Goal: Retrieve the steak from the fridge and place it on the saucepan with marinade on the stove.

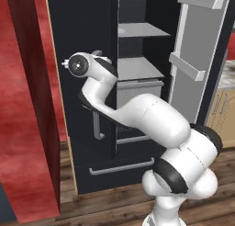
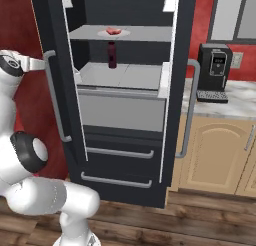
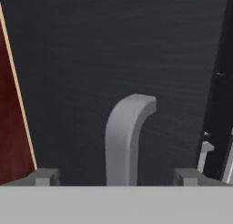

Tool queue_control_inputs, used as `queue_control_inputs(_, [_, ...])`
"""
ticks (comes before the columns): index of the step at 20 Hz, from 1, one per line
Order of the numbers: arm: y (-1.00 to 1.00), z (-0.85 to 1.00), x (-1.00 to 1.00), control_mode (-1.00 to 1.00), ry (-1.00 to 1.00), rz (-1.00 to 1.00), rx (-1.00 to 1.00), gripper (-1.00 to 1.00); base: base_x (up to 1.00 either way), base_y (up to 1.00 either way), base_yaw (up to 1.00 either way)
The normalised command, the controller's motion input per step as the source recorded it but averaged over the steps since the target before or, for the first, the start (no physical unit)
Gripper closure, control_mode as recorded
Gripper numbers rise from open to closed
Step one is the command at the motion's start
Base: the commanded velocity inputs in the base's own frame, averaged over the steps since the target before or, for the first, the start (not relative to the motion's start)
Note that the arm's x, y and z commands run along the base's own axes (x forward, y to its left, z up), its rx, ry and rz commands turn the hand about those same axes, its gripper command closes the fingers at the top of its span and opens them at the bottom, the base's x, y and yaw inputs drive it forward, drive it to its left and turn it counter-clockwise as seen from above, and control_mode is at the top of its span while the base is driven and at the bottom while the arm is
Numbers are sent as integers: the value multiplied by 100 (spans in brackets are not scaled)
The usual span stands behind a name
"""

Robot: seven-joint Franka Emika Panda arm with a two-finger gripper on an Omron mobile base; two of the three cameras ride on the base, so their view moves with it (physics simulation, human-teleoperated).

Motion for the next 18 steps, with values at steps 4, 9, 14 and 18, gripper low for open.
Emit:
queue_control_inputs(4, [-64, 4, -66, -100, -2, 1, 0, -100, 0, 0, 0])
queue_control_inputs(9, [-97, 0, -12, -100, 0, 10, 1, -100, 0, 0, 0])
queue_control_inputs(14, [-92, 5, -5, -100, 0, 24, 7, -100, 0, 0, 0])
queue_control_inputs(18, [-61, 4, -6, -100, 0, 37, 9, -100, 0, 0, 0])
